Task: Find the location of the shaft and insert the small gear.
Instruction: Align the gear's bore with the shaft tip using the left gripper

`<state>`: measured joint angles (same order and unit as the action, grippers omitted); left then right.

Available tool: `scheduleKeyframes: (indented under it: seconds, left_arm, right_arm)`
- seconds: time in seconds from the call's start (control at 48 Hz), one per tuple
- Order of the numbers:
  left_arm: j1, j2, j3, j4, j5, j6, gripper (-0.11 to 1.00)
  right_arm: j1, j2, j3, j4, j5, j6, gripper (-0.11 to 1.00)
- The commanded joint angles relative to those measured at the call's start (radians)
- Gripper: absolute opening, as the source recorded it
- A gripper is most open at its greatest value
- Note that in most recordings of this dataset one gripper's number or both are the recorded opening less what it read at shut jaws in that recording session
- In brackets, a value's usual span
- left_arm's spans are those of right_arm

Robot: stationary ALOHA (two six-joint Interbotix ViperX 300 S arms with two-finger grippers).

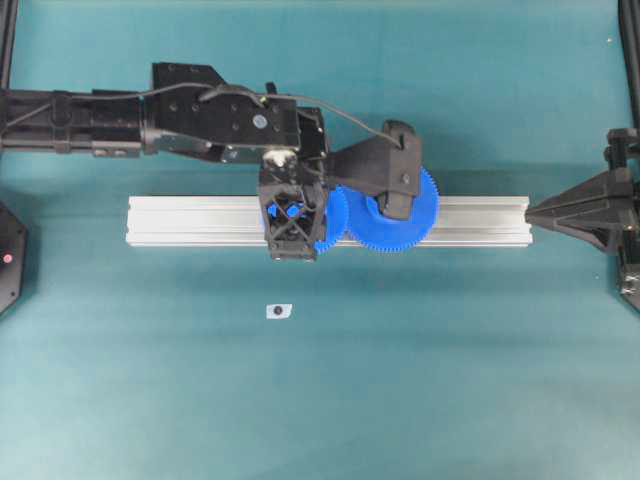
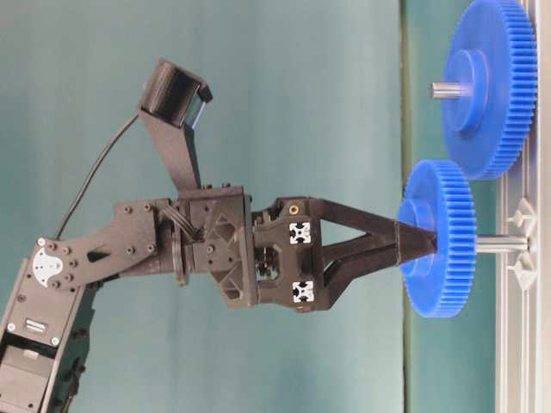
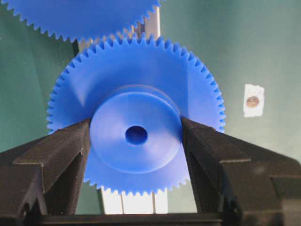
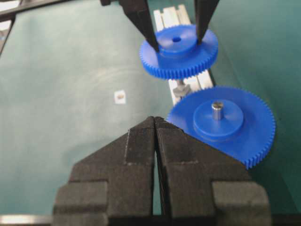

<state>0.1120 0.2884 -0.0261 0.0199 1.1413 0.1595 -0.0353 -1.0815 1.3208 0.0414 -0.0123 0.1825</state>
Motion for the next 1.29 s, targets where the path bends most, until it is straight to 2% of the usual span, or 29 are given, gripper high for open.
scheduleKeyframes:
  seconds: [0.0, 0.312, 1.041, 1.27]
  left_arm:
    - [0.02, -0.017, 0.006, 0.003, 0.0, 0.002, 0.64]
    - [0.023, -0.017, 0.021, 0.003, -0.015, 0.0, 0.64]
    - [-0.051, -0.012, 0.009, 0.002, -0.015, -0.031, 0.64]
    - [-0.034, -0.017, 0.034, 0.003, 0.006, -0.015, 0.64]
  right_arm:
    - [-0.003, 0.006, -0.011, 0.002, -0.006, 0.011, -0.01]
    - [-0.003, 0.006, -0.011, 0.002, -0.005, 0.011, -0.01]
    - [-0.003, 0.006, -0.012, 0.0, -0.006, 0.011, -0.01]
    - [-0.003, 0.006, -0.014, 0.0, -0.006, 0.011, -0.01]
